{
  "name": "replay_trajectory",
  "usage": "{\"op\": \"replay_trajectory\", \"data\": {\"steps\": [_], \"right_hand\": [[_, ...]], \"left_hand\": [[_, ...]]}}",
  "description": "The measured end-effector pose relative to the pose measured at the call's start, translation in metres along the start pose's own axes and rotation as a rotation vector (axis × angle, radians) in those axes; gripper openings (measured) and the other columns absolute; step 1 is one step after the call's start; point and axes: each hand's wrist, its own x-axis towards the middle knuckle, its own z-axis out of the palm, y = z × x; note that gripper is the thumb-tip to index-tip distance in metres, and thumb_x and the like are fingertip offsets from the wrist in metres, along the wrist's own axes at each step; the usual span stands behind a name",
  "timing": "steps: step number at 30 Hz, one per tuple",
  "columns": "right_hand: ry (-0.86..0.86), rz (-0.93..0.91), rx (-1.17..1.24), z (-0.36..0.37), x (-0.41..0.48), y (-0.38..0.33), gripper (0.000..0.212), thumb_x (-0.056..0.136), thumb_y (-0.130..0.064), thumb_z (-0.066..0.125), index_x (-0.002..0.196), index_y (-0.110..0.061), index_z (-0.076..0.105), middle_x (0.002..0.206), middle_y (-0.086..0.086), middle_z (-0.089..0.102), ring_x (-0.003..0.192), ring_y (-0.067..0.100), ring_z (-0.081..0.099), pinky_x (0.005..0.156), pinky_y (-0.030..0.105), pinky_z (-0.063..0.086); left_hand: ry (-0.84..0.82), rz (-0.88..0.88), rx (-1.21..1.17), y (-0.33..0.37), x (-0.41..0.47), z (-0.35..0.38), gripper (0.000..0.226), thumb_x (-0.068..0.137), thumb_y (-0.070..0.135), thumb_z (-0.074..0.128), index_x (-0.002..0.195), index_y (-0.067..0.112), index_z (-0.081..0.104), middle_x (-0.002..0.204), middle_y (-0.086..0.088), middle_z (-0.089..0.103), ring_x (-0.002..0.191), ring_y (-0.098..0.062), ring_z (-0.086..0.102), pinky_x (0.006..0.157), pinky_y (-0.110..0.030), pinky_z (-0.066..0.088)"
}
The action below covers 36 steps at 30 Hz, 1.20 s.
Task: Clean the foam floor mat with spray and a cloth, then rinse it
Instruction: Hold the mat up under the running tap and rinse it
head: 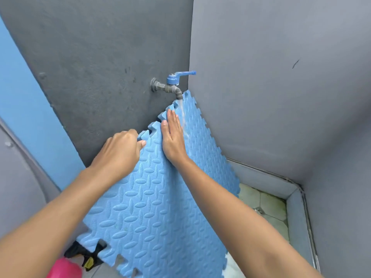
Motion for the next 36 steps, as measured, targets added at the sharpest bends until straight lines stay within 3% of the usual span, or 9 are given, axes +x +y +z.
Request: {"op": "replay_trajectory", "data": {"steps": [3,7,13,17,21,25,28,30,36], "right_hand": [[0.007,-0.027,-0.047,-0.01,0.042,0.018,0.058,0.105,-0.053,0.029,0.159,-0.035,0.018,0.163,-0.023,0.008,0.152,-0.001,0.0,0.125,0.042,-0.005],[0.086,0.001,0.023,-0.03,0.095,0.065,0.057,0.103,-0.056,0.033,0.156,-0.036,0.027,0.166,-0.01,0.017,0.153,0.006,0.008,0.125,0.04,0.004],[0.257,0.654,0.004,-0.067,0.045,0.22,0.062,0.098,-0.056,0.032,0.151,-0.024,0.039,0.158,-0.003,0.038,0.145,0.022,0.033,0.121,0.045,0.02],[0.271,0.837,-0.083,-0.065,-0.01,0.237,0.063,0.1,-0.059,0.027,0.157,-0.032,0.026,0.166,-0.002,0.022,0.151,0.025,0.02,0.12,0.057,0.012],[0.262,0.49,0.015,-0.034,0.018,0.147,0.062,0.103,-0.053,0.035,0.158,-0.026,0.026,0.167,0.0,0.019,0.154,0.016,0.009,0.124,0.049,0.002],[0.133,0.134,0.019,0.001,-0.007,0.052,0.06,0.104,-0.055,0.029,0.159,-0.034,0.015,0.168,-0.01,0.005,0.154,0.006,-0.006,0.123,0.036,-0.009],[0.089,-0.061,0.037,-0.005,-0.037,0.047,0.057,0.105,-0.051,0.031,0.159,-0.035,0.018,0.167,-0.016,0.007,0.152,0.0,-0.006,0.124,0.033,-0.005],[0.075,-0.069,-0.029,-0.018,-0.052,0.09,0.057,0.105,-0.054,0.03,0.158,-0.038,0.02,0.167,-0.014,0.011,0.153,0.0,-0.001,0.125,0.034,0.0],[0.066,0.726,-0.183,-0.062,-0.123,0.246,0.061,0.1,-0.066,0.017,0.157,-0.045,0.008,0.169,-0.002,0.006,0.155,0.023,0.0,0.124,0.053,0.001]], "left_hand": [[0.005,-0.007,-0.011,-0.003,-0.003,0.002,0.029,0.107,0.035,0.05,0.102,0.008,0.059,0.103,-0.011,0.064,0.098,-0.038,0.061,0.083,-0.047,0.047],[0.029,-0.014,-0.048,-0.003,-0.005,0.002,0.027,0.107,0.036,0.05,0.103,0.011,0.06,0.099,-0.001,0.062,0.094,-0.03,0.06,0.081,-0.045,0.048],[0.039,-0.019,-0.097,-0.005,-0.006,-0.001,0.018,0.104,0.037,0.053,0.101,0.021,0.061,0.098,0.004,0.063,0.096,-0.026,0.058,0.081,-0.042,0.045],[0.048,-0.011,-0.105,-0.005,-0.004,-0.001,0.017,0.103,0.037,0.055,0.101,0.021,0.062,0.098,0.001,0.066,0.098,-0.029,0.059,0.083,-0.044,0.046],[0.065,-0.012,-0.092,-0.005,-0.002,0.001,0.018,0.103,0.037,0.055,0.103,0.02,0.062,0.1,0.0,0.065,0.097,-0.029,0.058,0.084,-0.044,0.046],[0.07,-0.017,-0.096,-0.006,-0.003,0.001,0.018,0.103,0.037,0.057,0.103,0.019,0.063,0.1,-0.001,0.067,0.095,-0.028,0.058,0.082,-0.043,0.046],[0.079,0.0,-0.105,-0.007,-0.004,0.0,0.022,0.102,0.034,0.059,0.109,0.014,0.066,0.099,0.0,0.067,0.092,-0.025,0.055,0.081,-0.038,0.041],[0.08,0.008,-0.111,-0.006,-0.003,0.0,0.024,0.102,0.033,0.059,0.111,0.012,0.067,0.098,-0.001,0.068,0.091,-0.024,0.054,0.081,-0.036,0.039],[0.084,-0.001,-0.101,-0.006,-0.002,0.002,0.023,0.102,0.034,0.06,0.108,0.013,0.067,0.098,-0.005,0.069,0.093,-0.026,0.058,0.081,-0.039,0.044]]}}
